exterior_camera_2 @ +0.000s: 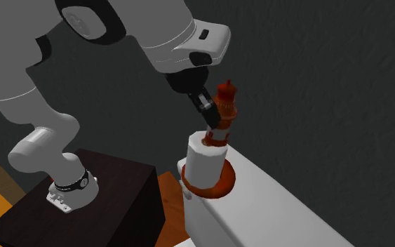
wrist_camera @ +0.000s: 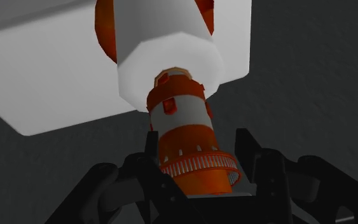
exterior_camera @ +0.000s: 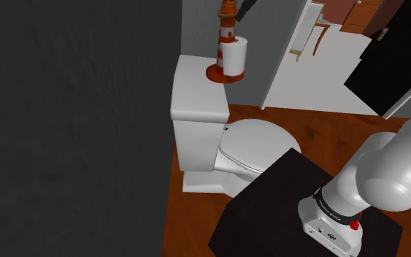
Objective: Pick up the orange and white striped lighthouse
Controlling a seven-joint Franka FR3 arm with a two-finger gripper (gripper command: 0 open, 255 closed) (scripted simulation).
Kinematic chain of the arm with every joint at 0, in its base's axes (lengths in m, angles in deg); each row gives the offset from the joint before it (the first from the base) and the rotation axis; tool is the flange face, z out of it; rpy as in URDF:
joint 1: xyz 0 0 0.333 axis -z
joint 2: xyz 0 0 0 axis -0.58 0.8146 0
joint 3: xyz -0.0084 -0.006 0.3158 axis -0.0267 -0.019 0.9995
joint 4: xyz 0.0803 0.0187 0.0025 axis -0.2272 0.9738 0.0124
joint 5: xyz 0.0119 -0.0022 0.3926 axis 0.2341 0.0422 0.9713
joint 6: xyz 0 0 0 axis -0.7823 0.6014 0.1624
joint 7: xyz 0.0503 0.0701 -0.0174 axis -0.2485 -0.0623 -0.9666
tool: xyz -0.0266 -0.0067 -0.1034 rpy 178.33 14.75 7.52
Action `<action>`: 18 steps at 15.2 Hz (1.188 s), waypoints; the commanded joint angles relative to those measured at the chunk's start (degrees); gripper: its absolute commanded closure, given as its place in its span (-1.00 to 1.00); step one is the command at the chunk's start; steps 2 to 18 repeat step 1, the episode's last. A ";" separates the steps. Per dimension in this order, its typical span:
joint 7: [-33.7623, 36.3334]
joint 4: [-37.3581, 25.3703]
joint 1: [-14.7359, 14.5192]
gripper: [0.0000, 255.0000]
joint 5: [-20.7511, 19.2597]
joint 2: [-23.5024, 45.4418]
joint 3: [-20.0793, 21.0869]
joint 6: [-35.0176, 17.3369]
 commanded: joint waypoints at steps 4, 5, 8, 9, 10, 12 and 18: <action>0.10 -0.97 0.04 1.00 0.11 0.34 -0.08 0.57; 0.10 -0.97 0.04 1.00 0.11 0.34 -0.08 0.57; 0.10 -0.97 0.04 1.00 0.11 0.34 -0.08 0.57; 0.10 -0.97 0.04 1.00 0.11 0.34 -0.08 0.57; 0.10 -0.97 0.04 1.00 0.11 0.34 -0.08 0.57; 0.10 -0.97 0.04 1.00 0.11 0.34 -0.08 0.57; 0.10 -0.97 0.04 1.00 0.11 0.34 -0.08 0.57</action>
